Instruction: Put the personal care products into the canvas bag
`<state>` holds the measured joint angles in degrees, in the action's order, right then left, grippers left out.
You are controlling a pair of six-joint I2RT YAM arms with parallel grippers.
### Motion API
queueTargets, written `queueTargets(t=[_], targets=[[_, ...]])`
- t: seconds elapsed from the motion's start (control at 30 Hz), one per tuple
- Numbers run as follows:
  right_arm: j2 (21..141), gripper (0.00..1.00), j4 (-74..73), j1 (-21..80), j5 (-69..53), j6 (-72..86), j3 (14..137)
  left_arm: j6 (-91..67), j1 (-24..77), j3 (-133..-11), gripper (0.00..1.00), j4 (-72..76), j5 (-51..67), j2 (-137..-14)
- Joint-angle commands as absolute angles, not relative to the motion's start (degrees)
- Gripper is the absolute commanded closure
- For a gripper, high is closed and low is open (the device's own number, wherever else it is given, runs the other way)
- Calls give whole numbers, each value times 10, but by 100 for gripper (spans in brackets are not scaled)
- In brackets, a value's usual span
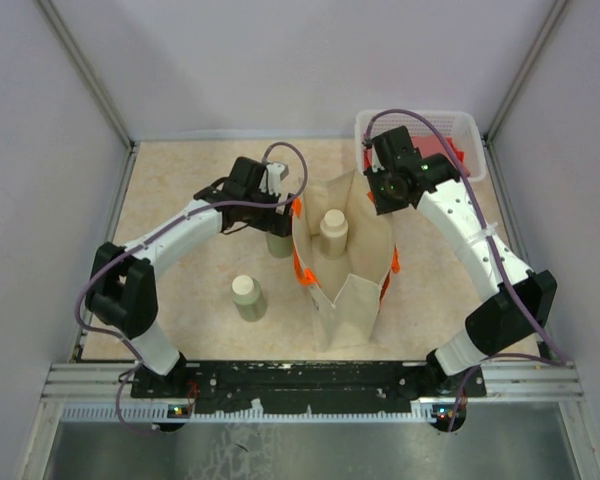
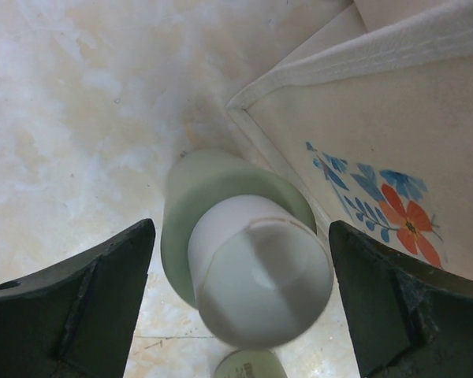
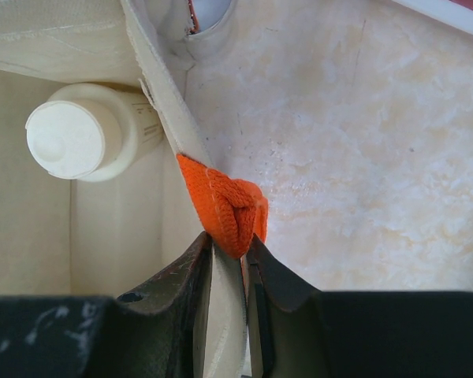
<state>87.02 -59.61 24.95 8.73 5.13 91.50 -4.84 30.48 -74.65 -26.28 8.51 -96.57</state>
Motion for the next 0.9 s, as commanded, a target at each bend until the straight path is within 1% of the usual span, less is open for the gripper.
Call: queueTargets(t=[0.0,0.13,0.17,0.2,0.23,0.3,0.4,0.47,0.5,0.7,0.87], targets=[[843,78,-594,247,105,46,928,-40,304,-750,7,-242,106,-993],[844,78,-595,246,108,43,926,-39,305,-754,12,-243,107,-1001],[844,77,-594,246,109,44,926,-40,305,-753,16,-245,106,-1003],[845,78,-593,246,109,43,926,-39,304,-754,22,-247,105,-1004],[846,78,-594,245,109,43,926,-39,304,-755,29,-251,104,-1005],[848,78,-594,245,109,42,927,-39,305,-756,49,-259,102,-1005],[848,77,-593,245,110,42,927,-41,305,-759,77,-269,101,-996],[850,78,-593,244,110,41,926,-43,305,-764,94,-275,94,-980],[851,78,-592,244,109,42,925,-43,304,-768,99,-281,87,-972],[853,78,-595,243,109,41,924,-43,302,-843,100,-353,13,-904],[858,78,-596,243,110,39,925,-31,301,-885,100,-330,5,-813]])
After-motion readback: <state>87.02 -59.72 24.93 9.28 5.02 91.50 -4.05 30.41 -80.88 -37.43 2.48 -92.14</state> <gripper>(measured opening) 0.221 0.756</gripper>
